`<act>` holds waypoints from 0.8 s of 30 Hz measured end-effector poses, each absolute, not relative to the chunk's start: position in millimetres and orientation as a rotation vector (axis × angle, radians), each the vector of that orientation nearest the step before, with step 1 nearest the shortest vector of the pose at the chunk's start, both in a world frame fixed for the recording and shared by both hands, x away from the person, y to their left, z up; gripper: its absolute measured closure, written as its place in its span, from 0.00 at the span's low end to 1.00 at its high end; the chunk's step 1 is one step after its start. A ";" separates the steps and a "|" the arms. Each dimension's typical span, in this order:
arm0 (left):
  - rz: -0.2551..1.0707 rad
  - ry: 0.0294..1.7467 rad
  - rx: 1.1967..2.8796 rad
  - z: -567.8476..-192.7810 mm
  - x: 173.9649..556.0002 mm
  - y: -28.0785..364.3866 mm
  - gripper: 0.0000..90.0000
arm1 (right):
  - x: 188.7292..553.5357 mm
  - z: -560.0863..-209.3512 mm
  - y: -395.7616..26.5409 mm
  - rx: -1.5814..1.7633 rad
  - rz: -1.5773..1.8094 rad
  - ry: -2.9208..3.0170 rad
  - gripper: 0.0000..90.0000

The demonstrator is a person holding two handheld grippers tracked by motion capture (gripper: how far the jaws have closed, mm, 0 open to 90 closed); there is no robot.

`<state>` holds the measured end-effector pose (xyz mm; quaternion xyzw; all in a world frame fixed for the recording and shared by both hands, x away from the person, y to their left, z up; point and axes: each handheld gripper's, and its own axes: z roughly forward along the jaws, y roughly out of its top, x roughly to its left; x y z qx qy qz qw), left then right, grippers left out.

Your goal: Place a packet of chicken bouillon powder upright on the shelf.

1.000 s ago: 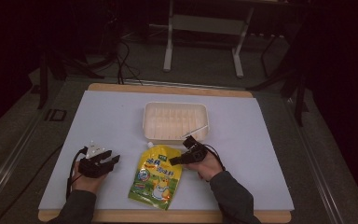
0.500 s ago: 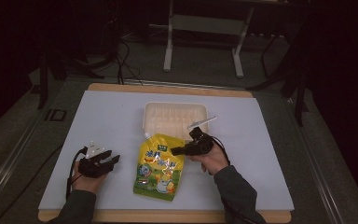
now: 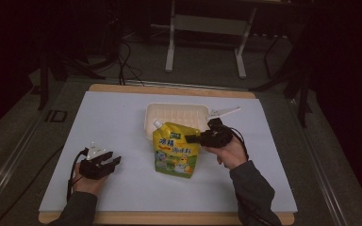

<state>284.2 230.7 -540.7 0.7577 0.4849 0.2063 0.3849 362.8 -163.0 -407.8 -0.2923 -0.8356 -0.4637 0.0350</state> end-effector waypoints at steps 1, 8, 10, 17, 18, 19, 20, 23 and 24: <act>0.527 1.235 1.931 -540.7 284.1 230.7 0.63 | 362.1 -406.4 -164.0 -0.893 -1.418 -2.575 1.00; 0.530 1.234 1.931 -540.7 284.1 230.5 0.62 | 355.2 -404.3 -163.8 -0.761 -1.340 -2.604 0.99; 0.530 1.234 1.930 -540.7 284.2 230.6 0.62 | 354.2 -403.1 -162.9 -0.744 -1.322 -2.620 0.98; 0.531 1.236 1.929 -540.5 284.3 230.9 0.62 | 353.4 -405.9 -153.9 -0.666 -1.226 -2.678 0.94; 0.531 1.237 1.925 -540.5 284.2 231.0 0.62 | 353.3 -405.9 -152.3 -0.678 -1.214 -2.670 0.94; 0.532 1.237 1.924 -540.3 284.1 231.3 0.62 | 353.4 -406.4 -151.3 -0.673 -1.213 -2.667 0.94; 0.532 1.237 1.924 -540.3 284.1 231.3 0.62 | 353.4 -406.4 -151.3 -0.673 -1.213 -2.667 0.94; 0.536 1.240 1.912 -539.9 284.3 232.8 0.62 | 353.1 -406.4 -150.5 -0.660 -1.194 -2.681 0.99; 0.539 1.240 1.911 -539.9 284.3 232.9 0.62 | 352.0 -405.5 -150.1 -0.651 -1.183 -2.698 1.00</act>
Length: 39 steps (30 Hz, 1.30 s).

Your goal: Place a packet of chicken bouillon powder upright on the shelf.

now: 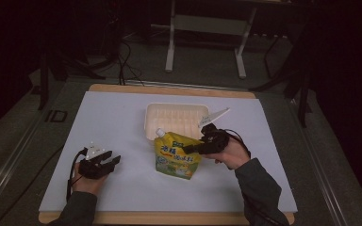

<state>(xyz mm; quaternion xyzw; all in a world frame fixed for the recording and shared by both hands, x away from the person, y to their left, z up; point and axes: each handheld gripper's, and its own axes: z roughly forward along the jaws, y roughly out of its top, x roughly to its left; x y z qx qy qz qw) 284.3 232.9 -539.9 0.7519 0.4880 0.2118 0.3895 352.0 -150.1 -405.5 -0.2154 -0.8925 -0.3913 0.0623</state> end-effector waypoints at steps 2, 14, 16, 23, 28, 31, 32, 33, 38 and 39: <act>0.545 1.238 1.914 -539.7 284.3 232.9 0.62 | 350.4 -403.4 -148.4 -0.650 -1.158 -2.716 1.00; 0.560 1.230 1.933 -540.0 284.2 230.9 0.61 | 343.4 -398.5 -148.5 -0.733 -1.204 -2.635 1.00; 0.559 1.231 1.934 -540.0 284.1 230.7 0.61 | 342.8 -399.4 -151.1 -0.777 -1.245 -2.585 1.00; 0.558 1.233 1.934 -540.1 284.4 231.0 0.61 | 340.1 -402.5 -154.6 -0.883 -1.352 -2.486 1.00; 0.564 1.236 1.939 -540.5 284.3 230.1 0.60 | 342.8 -394.3 -156.4 -0.961 -1.414 -2.455 1.00; 0.568 1.233 1.944 -540.5 284.0 229.5 0.60 | 343.8 -389.4 -158.0 -1.007 -1.448 -2.437 1.00; 0.568 1.233 1.944 -540.5 284.0 229.5 0.60 | 343.8 -389.4 -158.0 -1.007 -1.448 -2.437 1.00; 0.568 1.234 1.943 -540.6 284.1 229.5 0.60 | 344.2 -387.7 -158.9 -1.019 -1.462 -2.426 1.00; 0.567 1.237 1.941 -540.6 284.2 229.8 0.60 | 346.5 -379.8 -164.2 -1.108 -1.534 -2.360 1.00; 0.568 1.237 1.940 -540.5 284.2 229.9 0.60 | 346.6 -378.3 -164.7 -1.115 -1.551 -2.353 1.00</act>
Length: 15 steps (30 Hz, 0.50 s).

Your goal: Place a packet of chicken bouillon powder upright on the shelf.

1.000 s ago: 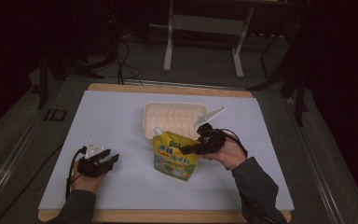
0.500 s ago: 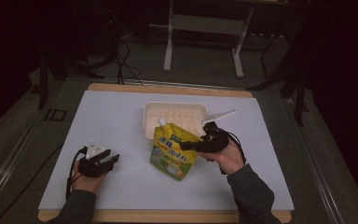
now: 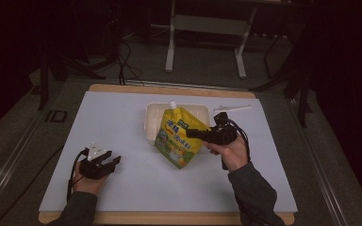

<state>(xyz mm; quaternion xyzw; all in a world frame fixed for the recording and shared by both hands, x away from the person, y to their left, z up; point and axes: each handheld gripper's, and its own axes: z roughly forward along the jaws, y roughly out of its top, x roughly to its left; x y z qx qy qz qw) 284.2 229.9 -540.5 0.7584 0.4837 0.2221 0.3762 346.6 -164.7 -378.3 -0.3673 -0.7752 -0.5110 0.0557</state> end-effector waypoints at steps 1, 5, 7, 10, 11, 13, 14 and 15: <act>0.567 1.238 1.940 -540.6 284.2 229.9 0.60 | 346.6 -377.1 -164.9 -1.128 -1.564 -2.356 1.00; 0.565 1.238 1.941 -540.5 284.3 230.0 0.60 | 346.8 -373.1 -165.7 -1.169 -1.609 -2.354 1.00; 0.566 1.238 1.939 -540.6 284.4 230.0 0.60 | 347.9 -371.7 -167.1 -1.198 -1.632 -2.341 1.00; 0.566 1.239 1.936 -540.8 284.5 230.1 0.60 | 349.2 -369.6 -169.2 -1.251 -1.674 -2.311 1.00; 0.566 1.239 1.936 -540.8 284.5 230.1 0.59 | 349.5 -368.8 -169.9 -1.272 -1.689 -2.307 1.00; 0.565 1.238 1.939 -540.6 284.5 230.2 0.60 | 349.5 -366.8 -170.8 -1.309 -1.718 -2.301 1.00; 0.564 1.237 1.940 -540.7 284.6 230.2 0.60 | 349.5 -365.8 -171.0 -1.320 -1.730 -2.304 1.00; 0.561 1.238 1.940 -540.7 284.7 230.3 0.60 | 349.7 -364.9 -170.9 -1.326 -1.735 -2.307 1.00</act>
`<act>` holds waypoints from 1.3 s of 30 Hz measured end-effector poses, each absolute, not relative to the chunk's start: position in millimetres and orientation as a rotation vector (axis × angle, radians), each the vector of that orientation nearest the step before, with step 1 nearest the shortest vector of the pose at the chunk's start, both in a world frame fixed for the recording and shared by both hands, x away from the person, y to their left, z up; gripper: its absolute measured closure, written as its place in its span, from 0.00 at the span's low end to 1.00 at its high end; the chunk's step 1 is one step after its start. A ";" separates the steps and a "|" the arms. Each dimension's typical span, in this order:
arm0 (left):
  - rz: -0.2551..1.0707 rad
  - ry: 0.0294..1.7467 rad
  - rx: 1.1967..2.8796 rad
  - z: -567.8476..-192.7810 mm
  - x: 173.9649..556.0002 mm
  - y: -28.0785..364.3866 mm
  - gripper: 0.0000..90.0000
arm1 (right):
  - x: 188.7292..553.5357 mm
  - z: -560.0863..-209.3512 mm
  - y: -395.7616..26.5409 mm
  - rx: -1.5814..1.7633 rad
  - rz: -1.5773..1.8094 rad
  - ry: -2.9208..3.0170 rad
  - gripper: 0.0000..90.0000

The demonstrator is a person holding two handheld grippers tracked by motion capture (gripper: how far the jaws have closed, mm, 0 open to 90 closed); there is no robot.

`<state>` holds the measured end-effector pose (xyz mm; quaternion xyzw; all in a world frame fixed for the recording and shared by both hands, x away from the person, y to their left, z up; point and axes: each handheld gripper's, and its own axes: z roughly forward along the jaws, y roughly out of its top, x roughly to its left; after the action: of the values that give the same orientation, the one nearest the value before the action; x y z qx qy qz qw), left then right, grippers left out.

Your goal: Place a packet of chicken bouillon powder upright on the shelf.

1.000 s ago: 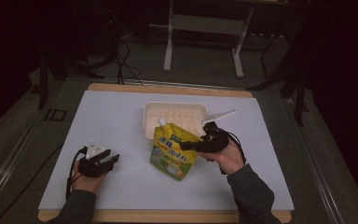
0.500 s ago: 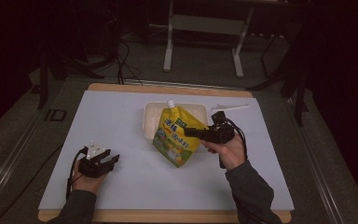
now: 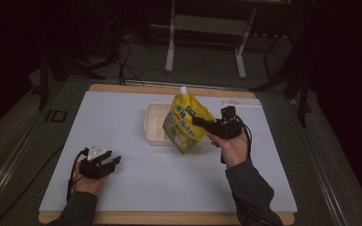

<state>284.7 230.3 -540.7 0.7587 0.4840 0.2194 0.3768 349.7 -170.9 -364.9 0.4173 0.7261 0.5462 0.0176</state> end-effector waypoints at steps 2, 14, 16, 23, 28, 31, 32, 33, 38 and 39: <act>0.561 1.237 1.940 -540.7 284.6 230.3 0.60 | 349.9 -363.7 -170.8 1.302 1.683 2.233 1.00; 0.561 1.236 1.939 -540.6 284.6 230.4 0.60 | 350.2 -365.3 -167.8 1.326 1.663 2.147 1.00; 0.562 1.237 1.939 -540.5 284.6 230.4 0.59 | 350.8 -365.4 -168.5 1.341 1.673 2.120 1.00; 0.569 1.240 1.936 -540.3 284.5 230.0 0.59 | 352.8 -364.6 -169.2 1.354 1.673 2.071 1.00; 0.574 1.239 1.936 -540.1 284.4 229.9 0.59 | 354.3 -366.2 -169.8 1.386 1.670 2.017 1.00; 0.577 1.239 1.933 -539.8 284.8 230.4 0.59 | 354.4 -367.1 -169.1 1.402 1.663 1.980 1.00; 0.580 1.241 1.930 -539.8 285.3 230.5 0.59 | 354.5 -367.2 -168.8 1.405 1.661 1.971 1.00; 0.579 1.245 1.925 -540.0 286.1 230.6 0.59 | 354.7 -367.3 -168.4 1.405 1.661 1.964 1.00; 0.584 1.243 1.931 -540.0 287.0 230.6 0.59 | 356.5 -367.0 -167.0 1.416 1.659 1.931 1.00; 0.585 1.241 1.934 -540.1 286.9 230.2 0.59 | 357.0 -367.0 -166.7 1.419 1.658 1.921 1.00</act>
<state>286.9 230.2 -540.1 0.7558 0.4850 0.2287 0.3758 357.0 -166.7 -367.0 0.4846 0.6563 0.5663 0.1171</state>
